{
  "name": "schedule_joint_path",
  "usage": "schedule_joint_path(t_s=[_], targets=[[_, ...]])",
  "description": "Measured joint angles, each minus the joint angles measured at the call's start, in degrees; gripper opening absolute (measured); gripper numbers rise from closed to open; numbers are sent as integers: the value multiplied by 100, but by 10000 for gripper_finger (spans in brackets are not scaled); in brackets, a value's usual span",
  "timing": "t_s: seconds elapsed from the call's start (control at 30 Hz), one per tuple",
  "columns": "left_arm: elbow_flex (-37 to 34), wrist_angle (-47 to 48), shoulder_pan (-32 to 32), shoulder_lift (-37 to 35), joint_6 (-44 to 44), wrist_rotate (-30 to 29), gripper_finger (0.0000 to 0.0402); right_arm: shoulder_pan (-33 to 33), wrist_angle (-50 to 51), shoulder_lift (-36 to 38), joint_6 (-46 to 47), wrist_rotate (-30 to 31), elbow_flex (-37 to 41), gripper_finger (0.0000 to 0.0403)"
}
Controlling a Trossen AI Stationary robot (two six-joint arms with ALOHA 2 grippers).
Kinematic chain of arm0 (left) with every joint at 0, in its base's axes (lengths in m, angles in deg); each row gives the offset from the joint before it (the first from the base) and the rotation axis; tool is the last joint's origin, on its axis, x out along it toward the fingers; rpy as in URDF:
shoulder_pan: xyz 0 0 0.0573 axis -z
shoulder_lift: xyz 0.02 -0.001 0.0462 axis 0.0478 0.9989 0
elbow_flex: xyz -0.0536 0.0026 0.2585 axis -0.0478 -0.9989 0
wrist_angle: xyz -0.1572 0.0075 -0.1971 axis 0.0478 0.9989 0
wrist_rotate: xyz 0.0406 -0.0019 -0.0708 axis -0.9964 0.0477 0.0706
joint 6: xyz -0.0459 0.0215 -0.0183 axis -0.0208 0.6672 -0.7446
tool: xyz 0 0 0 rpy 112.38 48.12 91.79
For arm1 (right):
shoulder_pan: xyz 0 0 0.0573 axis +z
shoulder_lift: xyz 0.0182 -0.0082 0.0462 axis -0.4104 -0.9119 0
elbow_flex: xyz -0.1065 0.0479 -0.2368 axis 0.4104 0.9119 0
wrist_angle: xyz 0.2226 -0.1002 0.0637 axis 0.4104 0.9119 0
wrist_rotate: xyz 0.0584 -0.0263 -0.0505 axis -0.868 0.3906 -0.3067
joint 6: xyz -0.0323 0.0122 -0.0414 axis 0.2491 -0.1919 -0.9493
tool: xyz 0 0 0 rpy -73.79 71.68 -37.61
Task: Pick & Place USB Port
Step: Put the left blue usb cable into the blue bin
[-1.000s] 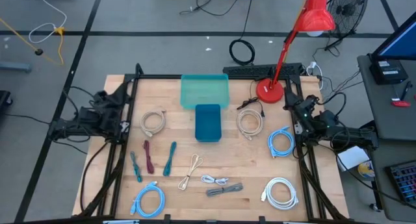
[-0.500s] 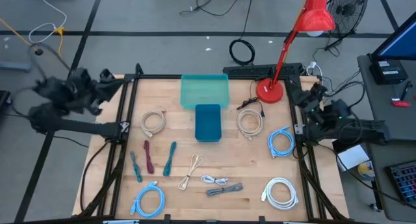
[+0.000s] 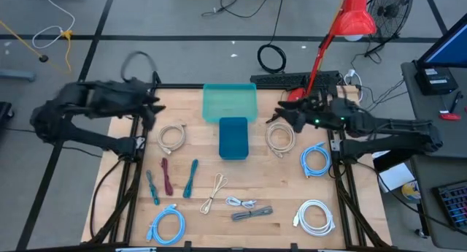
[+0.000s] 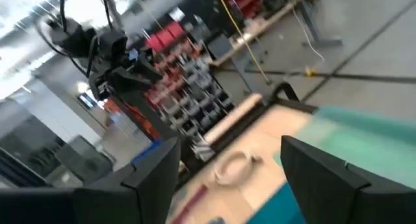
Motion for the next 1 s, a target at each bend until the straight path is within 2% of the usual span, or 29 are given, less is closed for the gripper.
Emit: schedule_joint_path(t_s=[0.13,0.3,0.43,0.63,0.8,1.0], targets=[[-490,559,-204,296,-442,596,213,0,439,-304,222,-146,-5,254],[-1494,401,-250,389,-784,1773,214,2,650,-548,426,-527,-5,254],[-2322,353,-56,370,-1340,2621,214,0,637,-601,439,-693,-5,254],[-3326,247,839,249,-2505,3381,214,1,630,-599,227,-754,-5,254],[-3733,-104,1854,249,-4019,3475,214,0,632,-599,120,-752,-5,254],[-4145,-1104,3081,254,-5729,3640,214,0,631,-599,37,-726,-5,254]])
